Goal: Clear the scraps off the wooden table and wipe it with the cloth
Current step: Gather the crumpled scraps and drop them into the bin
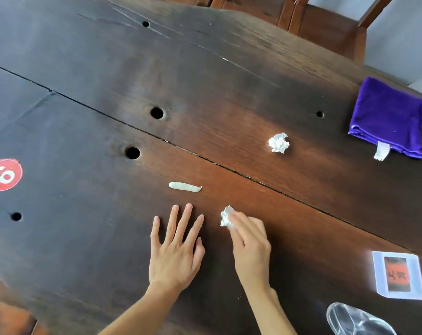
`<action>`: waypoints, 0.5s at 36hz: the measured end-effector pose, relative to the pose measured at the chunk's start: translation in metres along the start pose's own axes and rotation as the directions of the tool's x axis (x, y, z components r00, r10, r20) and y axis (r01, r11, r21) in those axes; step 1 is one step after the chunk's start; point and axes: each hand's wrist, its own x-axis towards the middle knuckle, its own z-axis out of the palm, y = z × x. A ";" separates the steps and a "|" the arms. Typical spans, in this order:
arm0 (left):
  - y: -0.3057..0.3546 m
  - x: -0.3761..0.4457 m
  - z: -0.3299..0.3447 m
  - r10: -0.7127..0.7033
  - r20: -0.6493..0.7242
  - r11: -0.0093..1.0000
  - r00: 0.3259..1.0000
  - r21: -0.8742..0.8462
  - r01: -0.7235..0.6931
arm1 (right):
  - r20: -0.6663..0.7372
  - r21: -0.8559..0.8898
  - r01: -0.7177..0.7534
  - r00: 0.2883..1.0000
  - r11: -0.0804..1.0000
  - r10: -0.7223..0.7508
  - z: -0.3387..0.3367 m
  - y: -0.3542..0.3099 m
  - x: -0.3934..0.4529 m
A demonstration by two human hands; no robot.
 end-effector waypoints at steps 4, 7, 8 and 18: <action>0.000 0.001 0.000 0.000 0.001 1.000 1.000 -0.003 0.000 | -0.103 0.100 -0.121 0.986 0.988 0.132 -0.019 0.006 0.042; 0.001 0.001 -0.001 -0.001 -0.008 1.000 1.000 -0.015 0.001 | -0.168 0.087 -0.141 0.974 0.986 0.154 -0.037 0.017 0.084; 0.001 0.000 -0.001 -0.001 -0.010 1.000 1.000 -0.018 0.001 | -0.185 0.074 -0.145 0.970 0.987 0.156 -0.041 0.021 0.099; 0.000 0.001 -0.001 -0.001 -0.009 1.000 1.000 -0.027 0.001 | -0.136 -0.120 -0.250 0.963 0.961 0.234 -0.028 0.055 0.195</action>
